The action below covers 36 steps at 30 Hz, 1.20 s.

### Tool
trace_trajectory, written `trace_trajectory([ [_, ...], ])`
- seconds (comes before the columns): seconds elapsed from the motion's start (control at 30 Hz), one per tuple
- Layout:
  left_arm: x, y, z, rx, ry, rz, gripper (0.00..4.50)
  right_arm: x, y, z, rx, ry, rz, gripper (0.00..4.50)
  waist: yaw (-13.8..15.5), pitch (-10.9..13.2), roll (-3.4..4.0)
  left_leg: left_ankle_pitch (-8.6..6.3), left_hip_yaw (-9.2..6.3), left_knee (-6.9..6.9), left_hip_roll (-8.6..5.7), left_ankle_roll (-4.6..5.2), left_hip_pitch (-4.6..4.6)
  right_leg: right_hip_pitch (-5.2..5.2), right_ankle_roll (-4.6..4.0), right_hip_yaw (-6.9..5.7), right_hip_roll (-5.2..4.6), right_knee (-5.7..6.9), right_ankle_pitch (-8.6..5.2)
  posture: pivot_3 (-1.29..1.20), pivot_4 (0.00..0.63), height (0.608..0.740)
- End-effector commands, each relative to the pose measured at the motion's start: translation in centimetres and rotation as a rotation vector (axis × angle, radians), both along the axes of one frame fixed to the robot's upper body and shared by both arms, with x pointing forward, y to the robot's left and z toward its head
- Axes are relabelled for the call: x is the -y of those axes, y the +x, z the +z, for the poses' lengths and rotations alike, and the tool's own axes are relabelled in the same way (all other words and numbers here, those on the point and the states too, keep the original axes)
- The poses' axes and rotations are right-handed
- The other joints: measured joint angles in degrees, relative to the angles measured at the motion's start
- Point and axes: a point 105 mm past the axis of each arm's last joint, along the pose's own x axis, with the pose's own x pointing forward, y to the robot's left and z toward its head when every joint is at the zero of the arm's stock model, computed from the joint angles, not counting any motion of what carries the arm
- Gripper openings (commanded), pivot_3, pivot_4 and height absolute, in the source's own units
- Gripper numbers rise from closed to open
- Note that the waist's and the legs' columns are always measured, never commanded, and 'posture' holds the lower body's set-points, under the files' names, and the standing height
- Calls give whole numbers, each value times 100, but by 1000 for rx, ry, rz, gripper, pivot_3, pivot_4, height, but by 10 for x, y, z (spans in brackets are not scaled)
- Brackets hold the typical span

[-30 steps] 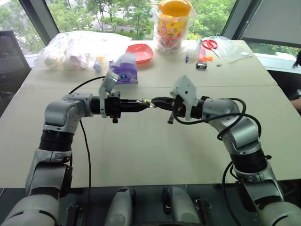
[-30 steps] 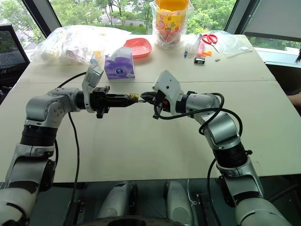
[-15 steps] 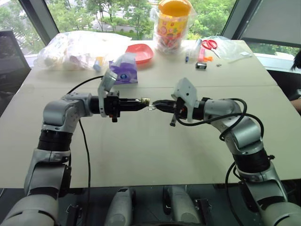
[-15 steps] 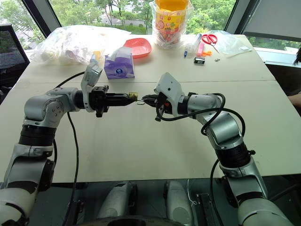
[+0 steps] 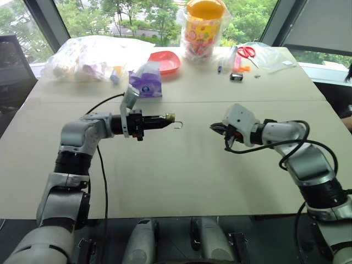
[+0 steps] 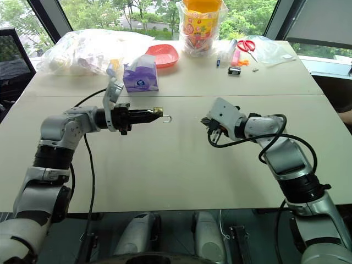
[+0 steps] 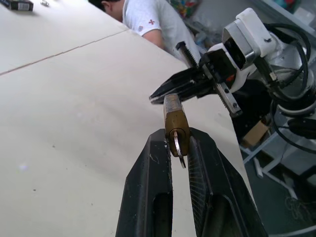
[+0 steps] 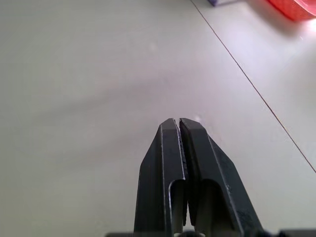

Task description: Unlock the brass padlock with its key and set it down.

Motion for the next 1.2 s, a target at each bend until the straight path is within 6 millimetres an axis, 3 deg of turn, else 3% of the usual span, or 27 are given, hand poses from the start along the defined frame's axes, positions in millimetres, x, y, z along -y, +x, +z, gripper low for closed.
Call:
trace_trajectory([
  [0.03,17,8,-3,-97,-50,4,0,-9,-15,18,41,-16,83,77,-2,0,0,0,-1,0,2,0,0,0,1,0,3,0,0,0,150,740],
  [0.23,42,31,-28,-186,-11,65,0,-25,-31,10,3,-34,145,77,-3,0,-2,0,-5,2,3,0,0,0,1,-3,8,2,0,0,150,740],
  [0.4,59,30,-59,-194,130,20,0,-34,-34,5,-6,-20,145,77,13,0,-3,0,-4,2,2,0,-1,0,0,-3,5,-2,0,0,150,740],
  [0.5,61,31,-64,-194,160,15,0,-39,-36,4,-7,-5,144,77,16,0,-4,0,-4,2,2,1,-5,-1,-1,-3,4,-4,0,0,150,740],
  [0.57,60,31,-65,-183,174,7,970,-39,-37,4,-7,-1,140,0,17,0,-4,-1,-5,2,2,1,-5,-2,-2,-3,4,-3,0,0,150,740],
  [0.77,50,32,-68,-162,197,12,2997,-37,-36,3,-8,-1,127,0,14,-1,-4,0,-5,2,3,1,-4,-1,-13,-3,2,-3,-6,0,150,740],
  [0.8,45,33,-68,-149,212,19,3346,-36,-36,2,-10,-5,126,0,14,-1,-5,0,-5,2,3,1,-2,0,-13,-3,2,-2,-6,0,150,740],
  [0.97,14,32,-61,-77,268,53,3346,-31,-38,-1,-20,-16,110,0,-41,-1,-4,-1,-2,1,12,1,5,1,-16,-3,7,1,-7,0,150,740],
  [1.1,-43,15,-37,99,323,143,3346,-18,-38,-4,-34,-4,59,0,-61,-1,-4,-1,-2,-12,27,1,4,-16,-3,0,16,7,1,0,150,740],
  [1.2,-63,1,-35,138,366,222,3346,-15,-37,-4,-43,54,21,0,6,-1,-3,-1,-3,-14,28,1,-2,-22,-6,0,12,11,-1,0,150,740],
])
